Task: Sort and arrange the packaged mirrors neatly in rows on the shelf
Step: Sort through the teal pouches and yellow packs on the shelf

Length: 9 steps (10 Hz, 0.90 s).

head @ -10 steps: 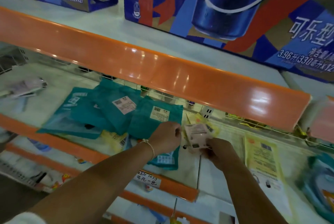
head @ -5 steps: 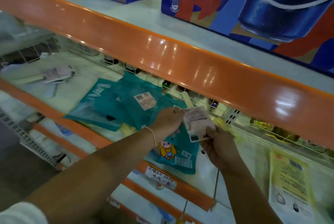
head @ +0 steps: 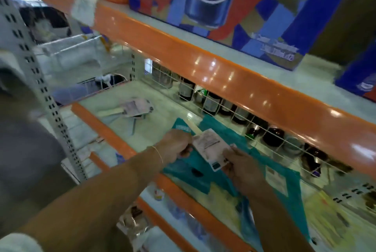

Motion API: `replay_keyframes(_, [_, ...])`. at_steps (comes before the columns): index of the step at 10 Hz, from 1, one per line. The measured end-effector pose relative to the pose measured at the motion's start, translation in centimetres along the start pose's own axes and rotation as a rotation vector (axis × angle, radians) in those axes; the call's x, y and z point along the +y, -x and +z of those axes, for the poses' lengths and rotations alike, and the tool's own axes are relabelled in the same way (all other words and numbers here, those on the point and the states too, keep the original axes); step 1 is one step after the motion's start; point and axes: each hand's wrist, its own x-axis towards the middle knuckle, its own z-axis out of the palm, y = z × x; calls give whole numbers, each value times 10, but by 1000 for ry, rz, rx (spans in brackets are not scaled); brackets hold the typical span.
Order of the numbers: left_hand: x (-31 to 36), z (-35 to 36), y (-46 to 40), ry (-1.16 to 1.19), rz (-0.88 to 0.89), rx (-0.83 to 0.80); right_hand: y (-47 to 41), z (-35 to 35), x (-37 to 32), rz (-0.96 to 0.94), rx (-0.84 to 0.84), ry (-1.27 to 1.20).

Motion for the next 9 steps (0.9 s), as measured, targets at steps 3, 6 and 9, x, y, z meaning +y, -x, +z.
replay_keyframes(3, [33,-131,-54,83,67,216,-27,108,14,14,44,-18])
replay_keyframes(6, [54,-184,-104,-66,90,405,-36,134,18,6,91,37])
replay_keyframes(9, [49,-191,-127,-248,157,474,-47,146,19,7,110,25])
